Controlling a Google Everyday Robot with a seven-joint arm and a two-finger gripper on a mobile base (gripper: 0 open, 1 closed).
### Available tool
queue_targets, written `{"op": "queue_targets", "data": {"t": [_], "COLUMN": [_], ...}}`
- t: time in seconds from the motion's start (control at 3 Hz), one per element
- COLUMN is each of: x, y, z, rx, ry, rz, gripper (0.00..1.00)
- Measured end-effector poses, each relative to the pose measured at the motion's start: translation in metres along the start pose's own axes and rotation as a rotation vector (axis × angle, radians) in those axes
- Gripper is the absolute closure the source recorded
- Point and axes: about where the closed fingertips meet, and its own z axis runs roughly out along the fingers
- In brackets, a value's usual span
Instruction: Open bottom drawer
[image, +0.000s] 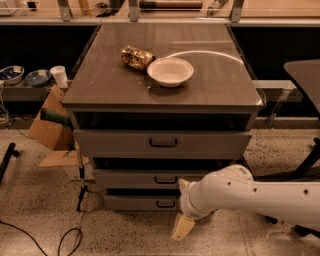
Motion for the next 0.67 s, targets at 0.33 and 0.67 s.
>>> {"op": "queue_targets", "data": {"t": [0.33,0.67], "x": [-0.003,0.005], "y": [0.007,0.024], "z": [0.047,0.102], "rx": [-0.013,-0.03], "ry": [-0.069,-0.133], "rz": [0.046,0.109], "gripper": [0.0,0.0]}}
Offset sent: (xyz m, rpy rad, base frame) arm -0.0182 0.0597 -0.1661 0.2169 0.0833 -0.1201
